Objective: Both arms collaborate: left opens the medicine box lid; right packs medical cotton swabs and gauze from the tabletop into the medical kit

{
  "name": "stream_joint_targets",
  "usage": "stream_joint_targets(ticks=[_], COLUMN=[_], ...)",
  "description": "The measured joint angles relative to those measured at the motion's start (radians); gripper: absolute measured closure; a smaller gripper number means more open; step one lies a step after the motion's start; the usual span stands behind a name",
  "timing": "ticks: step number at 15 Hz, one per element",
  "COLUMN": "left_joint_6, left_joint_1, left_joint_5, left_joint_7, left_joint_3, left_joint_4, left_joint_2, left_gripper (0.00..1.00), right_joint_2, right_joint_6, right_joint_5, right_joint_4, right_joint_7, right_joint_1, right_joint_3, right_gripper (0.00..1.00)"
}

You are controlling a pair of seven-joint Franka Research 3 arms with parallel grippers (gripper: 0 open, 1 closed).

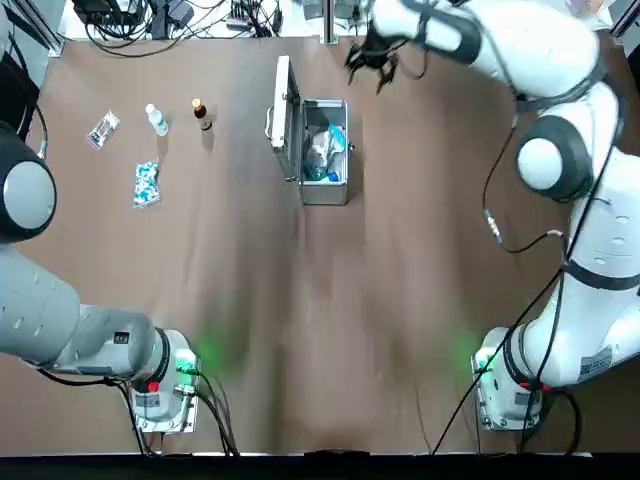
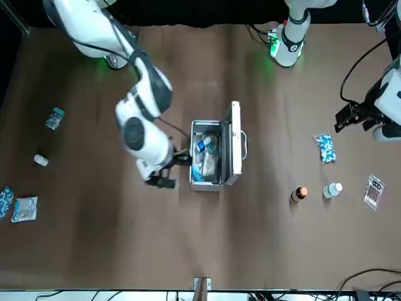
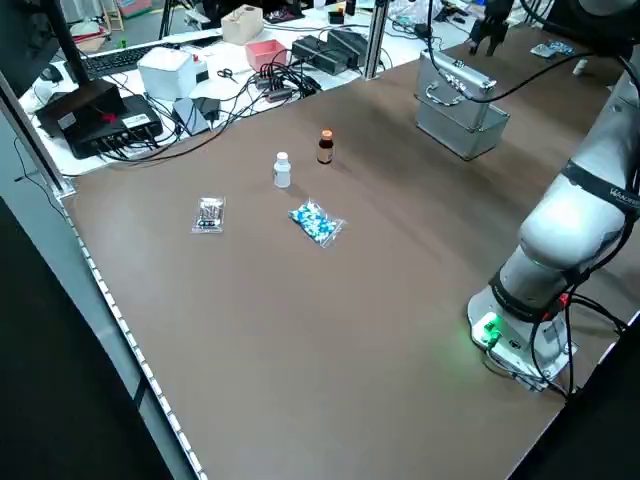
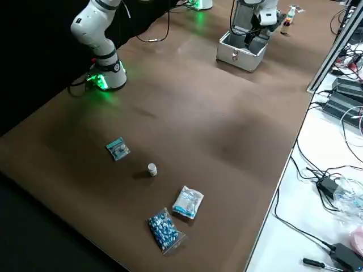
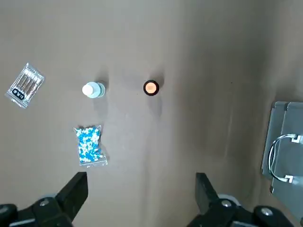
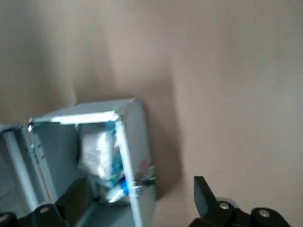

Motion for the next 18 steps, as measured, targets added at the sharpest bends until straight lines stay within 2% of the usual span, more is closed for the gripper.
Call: stream_joint_targets(ticks=[4,7,14,18], left_joint_6=[0.0,0.0,0.0,0.0], left_joint_1=[0.0,0.0,0.0,0.0], left_joint_5=[0.0,0.0,0.0,0.0], left_joint_7=[0.0,0.0,0.0,0.0], left_joint_3=[0.0,0.0,0.0,0.0], left_joint_4=[0.0,-0.001,-0.002,-0.003], left_joint_2=[0.0,0.0,0.0,0.0], left_gripper=[0.0,0.0,0.0,0.0], right_joint_2=[-0.071,-0.09,-0.12,-0.191], right_joint_6=[-0.122,-0.162,-0.196,-0.285], right_joint_5=[-0.045,-0.077,-0.098,-0.099], right_joint_4=[0.003,0.003,0.003,0.003], right_joint_7=[-0.133,-0.203,-0.276,-0.437], right_joint_1=[-0.151,-0.227,-0.258,-0.254], right_joint_3=[-0.002,-0.001,-0.007,-0.11], right_gripper=[0.0,0.0,0.01,0.01])
